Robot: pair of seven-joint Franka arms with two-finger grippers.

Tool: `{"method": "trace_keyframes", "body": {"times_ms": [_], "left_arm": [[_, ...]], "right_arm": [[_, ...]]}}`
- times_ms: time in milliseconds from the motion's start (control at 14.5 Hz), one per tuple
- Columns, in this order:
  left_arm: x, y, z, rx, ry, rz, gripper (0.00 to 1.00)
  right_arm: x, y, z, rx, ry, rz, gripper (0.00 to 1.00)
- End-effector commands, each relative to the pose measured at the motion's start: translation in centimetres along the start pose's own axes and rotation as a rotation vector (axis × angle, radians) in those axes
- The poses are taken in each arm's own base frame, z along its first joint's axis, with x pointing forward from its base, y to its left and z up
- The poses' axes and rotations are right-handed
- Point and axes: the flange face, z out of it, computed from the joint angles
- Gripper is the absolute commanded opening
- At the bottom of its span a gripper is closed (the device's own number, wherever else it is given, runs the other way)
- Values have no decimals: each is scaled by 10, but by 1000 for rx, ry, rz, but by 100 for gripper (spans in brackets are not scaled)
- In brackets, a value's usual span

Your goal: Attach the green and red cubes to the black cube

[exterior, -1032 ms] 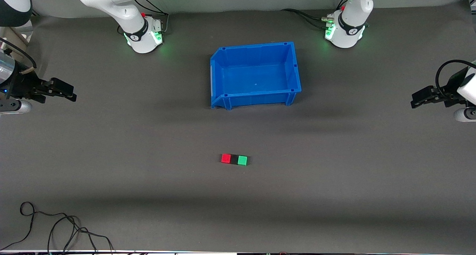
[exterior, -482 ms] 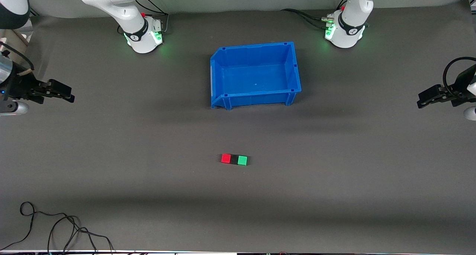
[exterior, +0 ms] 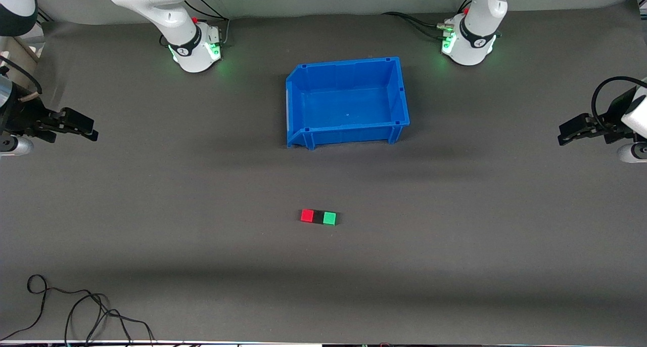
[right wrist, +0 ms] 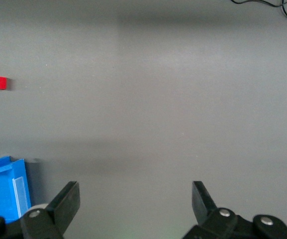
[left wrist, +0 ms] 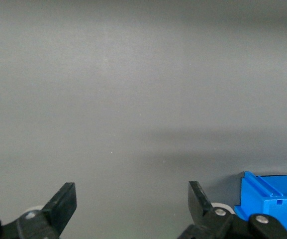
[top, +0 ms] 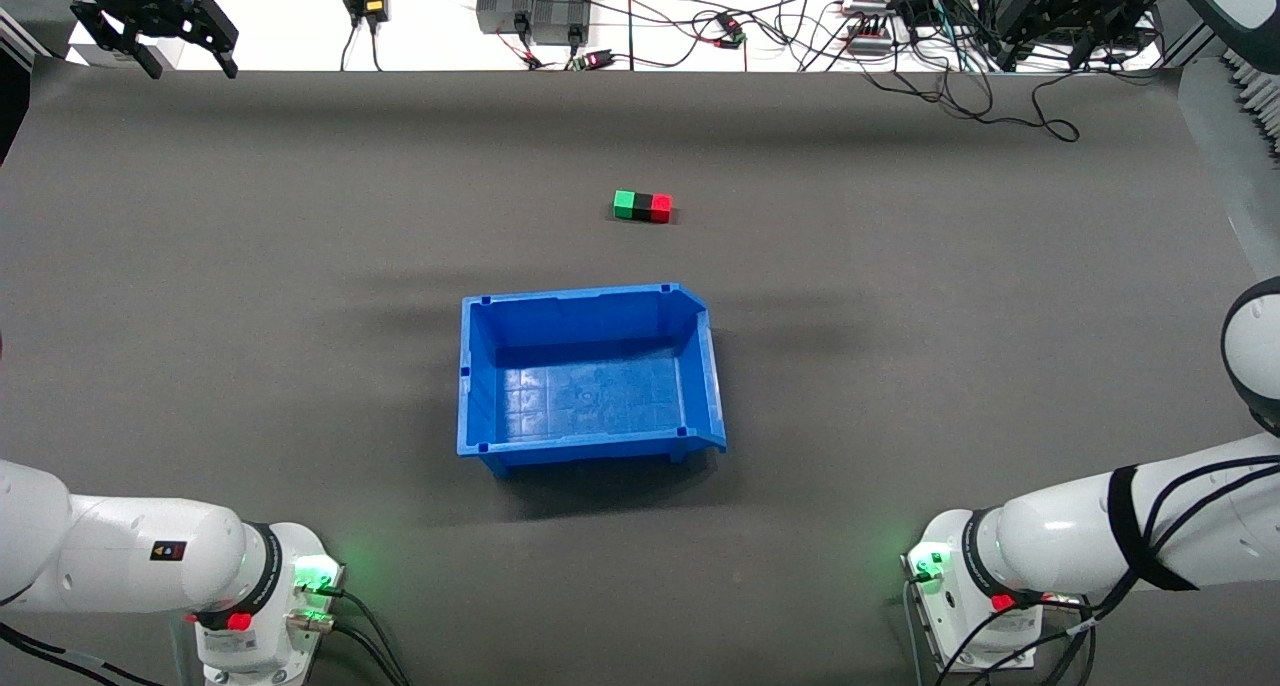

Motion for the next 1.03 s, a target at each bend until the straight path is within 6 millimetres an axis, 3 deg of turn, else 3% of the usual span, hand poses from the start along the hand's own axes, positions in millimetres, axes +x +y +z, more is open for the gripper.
{"method": "trace_keyframes", "body": {"times_ms": [0,757,963], "left_arm": [[-3,7,-3,36,-7,-27,100],[-4,18,1,84,-15,-62,100],[2,24,11,82,-17,-37,100]], "right_arm": [[-3,-5,-5,-18,16,-12,100],[0,-5,1,-18,4,-17,100],[-2,-4,0,-16,2,-14,100]]}}
